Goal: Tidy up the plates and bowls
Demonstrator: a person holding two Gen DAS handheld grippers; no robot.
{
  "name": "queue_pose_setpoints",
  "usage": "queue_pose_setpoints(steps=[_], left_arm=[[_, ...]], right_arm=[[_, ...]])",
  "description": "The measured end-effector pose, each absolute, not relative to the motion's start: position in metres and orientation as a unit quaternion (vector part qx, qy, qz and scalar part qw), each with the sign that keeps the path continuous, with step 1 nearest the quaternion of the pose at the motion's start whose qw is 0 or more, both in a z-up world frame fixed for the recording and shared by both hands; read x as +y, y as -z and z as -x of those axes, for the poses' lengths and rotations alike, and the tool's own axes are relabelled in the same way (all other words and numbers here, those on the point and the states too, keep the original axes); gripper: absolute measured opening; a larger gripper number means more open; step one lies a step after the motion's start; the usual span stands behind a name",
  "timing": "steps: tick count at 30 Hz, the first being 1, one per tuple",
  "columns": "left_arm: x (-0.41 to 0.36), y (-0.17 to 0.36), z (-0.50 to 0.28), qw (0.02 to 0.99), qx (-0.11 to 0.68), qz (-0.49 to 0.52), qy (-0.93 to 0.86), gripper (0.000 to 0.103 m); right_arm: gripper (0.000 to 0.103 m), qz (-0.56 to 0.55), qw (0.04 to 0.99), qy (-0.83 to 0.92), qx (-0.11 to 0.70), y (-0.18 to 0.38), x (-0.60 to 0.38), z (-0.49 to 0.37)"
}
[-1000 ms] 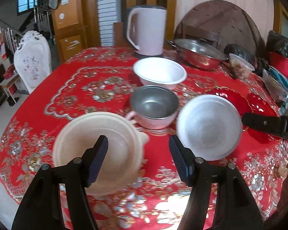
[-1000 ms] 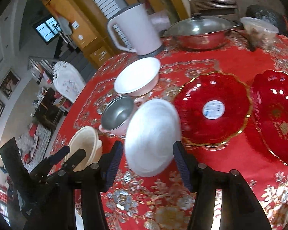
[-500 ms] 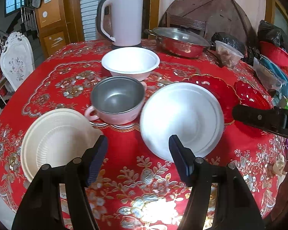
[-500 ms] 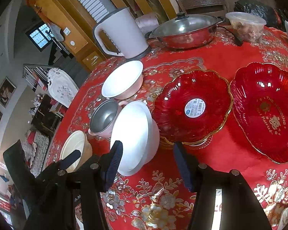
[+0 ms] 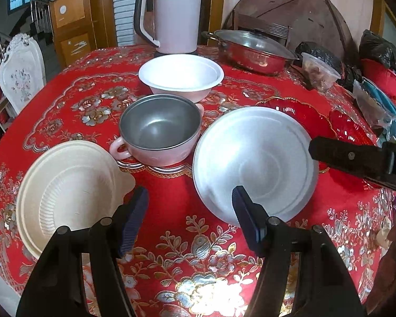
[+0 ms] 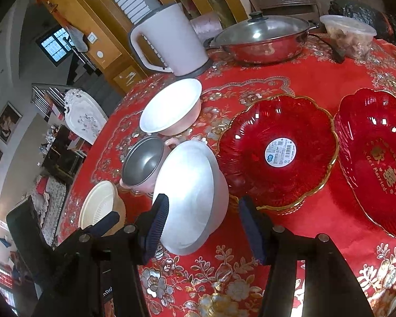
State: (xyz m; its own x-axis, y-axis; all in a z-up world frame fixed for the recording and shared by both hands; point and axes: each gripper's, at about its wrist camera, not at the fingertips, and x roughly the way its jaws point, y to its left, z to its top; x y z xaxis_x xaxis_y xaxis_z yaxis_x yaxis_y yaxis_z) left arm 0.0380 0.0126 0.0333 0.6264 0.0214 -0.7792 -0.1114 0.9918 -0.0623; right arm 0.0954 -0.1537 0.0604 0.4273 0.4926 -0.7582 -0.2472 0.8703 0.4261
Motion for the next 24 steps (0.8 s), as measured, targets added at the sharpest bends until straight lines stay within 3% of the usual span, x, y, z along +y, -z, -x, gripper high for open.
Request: queue_pose_setpoints(steps=[9, 24], left_arm=[[0.018, -0.036, -0.043, 0.898, 0.433, 0.072, -0.029, 0.065], [0.067, -0.086, -0.096, 0.905, 0.416, 0.061, -0.07, 0.065]], right_arm=[[0.057, -0.129, 0.834, -0.221, 0.489, -0.058, -0.149, -0.105], [0.057, -0.111, 0.832, -0.229, 0.492, -0.074, -0.101, -0.178]])
